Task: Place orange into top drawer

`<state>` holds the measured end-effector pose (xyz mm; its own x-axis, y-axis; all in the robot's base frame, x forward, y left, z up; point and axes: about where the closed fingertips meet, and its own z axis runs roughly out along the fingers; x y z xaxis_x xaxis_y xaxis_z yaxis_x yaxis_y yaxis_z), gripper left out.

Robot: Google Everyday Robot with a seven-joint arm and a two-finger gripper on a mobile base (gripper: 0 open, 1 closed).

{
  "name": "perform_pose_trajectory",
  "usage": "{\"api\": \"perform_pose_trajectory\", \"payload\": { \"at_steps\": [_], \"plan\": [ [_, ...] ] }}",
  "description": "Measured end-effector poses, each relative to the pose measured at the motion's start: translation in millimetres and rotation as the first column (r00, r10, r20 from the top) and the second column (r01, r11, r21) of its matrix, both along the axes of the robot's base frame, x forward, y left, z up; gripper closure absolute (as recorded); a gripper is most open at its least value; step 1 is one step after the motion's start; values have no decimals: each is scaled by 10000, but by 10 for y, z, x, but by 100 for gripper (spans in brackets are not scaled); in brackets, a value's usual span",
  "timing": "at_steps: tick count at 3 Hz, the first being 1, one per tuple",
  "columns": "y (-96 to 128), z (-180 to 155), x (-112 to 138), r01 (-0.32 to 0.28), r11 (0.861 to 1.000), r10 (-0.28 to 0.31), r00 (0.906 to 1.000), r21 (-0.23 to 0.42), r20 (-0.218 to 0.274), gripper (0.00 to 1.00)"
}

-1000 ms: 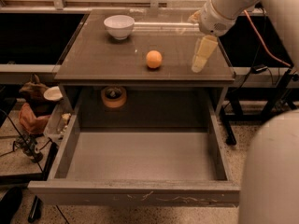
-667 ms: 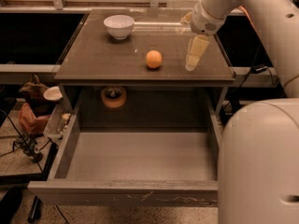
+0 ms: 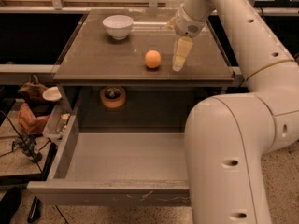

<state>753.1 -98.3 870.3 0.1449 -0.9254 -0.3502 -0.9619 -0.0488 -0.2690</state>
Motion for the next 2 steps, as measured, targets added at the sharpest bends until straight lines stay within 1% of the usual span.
{"api": "perform_pose_trajectory", "payload": {
  "at_steps": [1,2],
  "plan": [
    [144,-93,94,-181,9998,182,9997,72,-137,0],
    [239,-155,160,-271,9996,273,9994,120,-193,0]
  ]
}}
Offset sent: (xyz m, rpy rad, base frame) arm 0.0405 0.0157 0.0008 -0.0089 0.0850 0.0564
